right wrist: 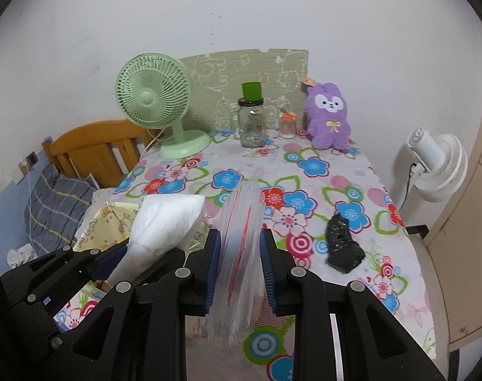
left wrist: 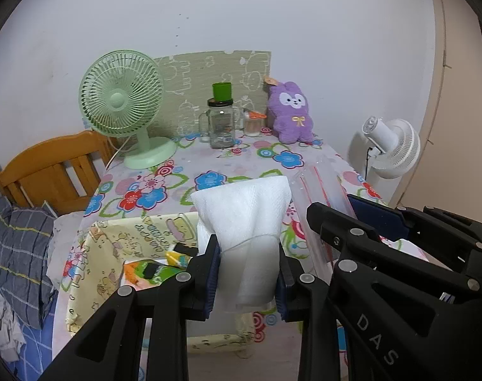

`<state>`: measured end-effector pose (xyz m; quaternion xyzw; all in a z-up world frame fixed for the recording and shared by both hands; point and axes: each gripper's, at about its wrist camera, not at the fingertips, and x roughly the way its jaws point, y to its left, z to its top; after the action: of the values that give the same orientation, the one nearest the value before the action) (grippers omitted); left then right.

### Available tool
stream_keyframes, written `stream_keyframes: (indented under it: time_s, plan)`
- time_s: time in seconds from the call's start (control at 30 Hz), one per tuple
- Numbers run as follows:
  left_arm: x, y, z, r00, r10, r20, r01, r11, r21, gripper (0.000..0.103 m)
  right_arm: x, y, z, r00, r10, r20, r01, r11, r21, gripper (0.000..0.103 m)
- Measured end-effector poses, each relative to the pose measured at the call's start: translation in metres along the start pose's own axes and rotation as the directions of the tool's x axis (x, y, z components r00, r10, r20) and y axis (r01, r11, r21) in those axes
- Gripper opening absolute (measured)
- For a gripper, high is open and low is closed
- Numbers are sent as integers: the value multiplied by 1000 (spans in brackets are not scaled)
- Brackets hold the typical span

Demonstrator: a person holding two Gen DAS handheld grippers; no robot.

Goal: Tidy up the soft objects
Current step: 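Carry both items over the box and open both grippers to drop them in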

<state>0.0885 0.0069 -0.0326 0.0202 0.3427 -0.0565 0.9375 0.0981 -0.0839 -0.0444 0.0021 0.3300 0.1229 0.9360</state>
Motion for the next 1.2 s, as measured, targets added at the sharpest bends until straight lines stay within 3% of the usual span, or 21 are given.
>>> stream_keyframes:
  time_s: [0.97, 1.2]
  plan:
    - [30, 74, -21, 989, 98, -108, -107, 991, -75, 30, 53, 71, -1, 989, 116, -96, -126, 986, -107, 28]
    - [37, 88, -27, 985, 96, -142, -111, 989, -99, 36, 67, 83, -5, 981, 145, -125, -159, 981, -109, 28]
